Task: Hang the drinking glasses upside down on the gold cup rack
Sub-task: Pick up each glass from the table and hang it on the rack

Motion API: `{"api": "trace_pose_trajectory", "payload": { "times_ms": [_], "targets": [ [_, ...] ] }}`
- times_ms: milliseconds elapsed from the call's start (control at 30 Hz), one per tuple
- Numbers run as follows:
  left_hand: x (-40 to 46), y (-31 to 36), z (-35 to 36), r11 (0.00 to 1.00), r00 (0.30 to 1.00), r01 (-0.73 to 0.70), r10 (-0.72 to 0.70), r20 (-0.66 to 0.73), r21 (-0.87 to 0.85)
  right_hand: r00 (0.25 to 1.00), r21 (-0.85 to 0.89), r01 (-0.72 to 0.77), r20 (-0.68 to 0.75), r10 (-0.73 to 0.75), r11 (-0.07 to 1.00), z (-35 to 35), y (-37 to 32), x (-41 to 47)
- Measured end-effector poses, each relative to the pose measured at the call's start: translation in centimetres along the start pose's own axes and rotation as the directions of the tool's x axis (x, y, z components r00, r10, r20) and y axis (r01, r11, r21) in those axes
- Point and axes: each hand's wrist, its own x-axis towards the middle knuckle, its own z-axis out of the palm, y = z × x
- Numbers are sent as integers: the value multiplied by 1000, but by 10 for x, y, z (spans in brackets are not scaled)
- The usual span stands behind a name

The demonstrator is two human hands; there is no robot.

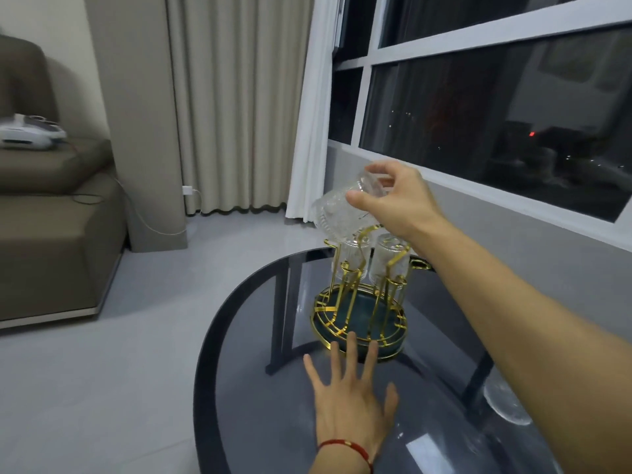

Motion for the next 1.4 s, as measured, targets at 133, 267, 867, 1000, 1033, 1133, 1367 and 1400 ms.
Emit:
{"api": "trace_pose_trajectory", "payload": {
  "times_ms": [133, 267, 867, 1000, 1033, 1133, 1367, 1400],
  "targets": [
    [1, 3, -4, 1000, 997, 14, -15, 75, 9, 998, -166, -7, 59, 17, 986, 28, -4, 16],
    [2, 3, -6, 1000, 995, 6, -6, 95, 2, 994, -214, -63, 75, 81, 975, 39, 4, 22],
    [4, 4, -13, 1000, 988, 13, -12, 151, -7, 949, -666, 137, 300, 95, 733, 84, 49, 24],
    [2, 4, -10, 1000, 991, 10, -10, 131, 6, 933, -735, 216, 349, 85, 643, 89, 53, 22],
    [2, 3, -10, 1000, 992, 9, -10, 129, 10, 930, -743, 230, 358, 83, 629, 90, 53, 21],
    [3, 3, -8, 999, 992, 13, -16, 128, 29, 932, -720, 252, 360, 37, 647, 86, 53, 16],
    [-7, 4, 2, 997, 997, -17, 12, -77, -71, 968, -448, 248, 85, -235, 859, 18, 63, -66],
    [-7, 2, 1, 997, 996, -14, 7, -91, -73, 968, -439, 247, 68, -242, 864, 9, 67, -82]
  ]
}}
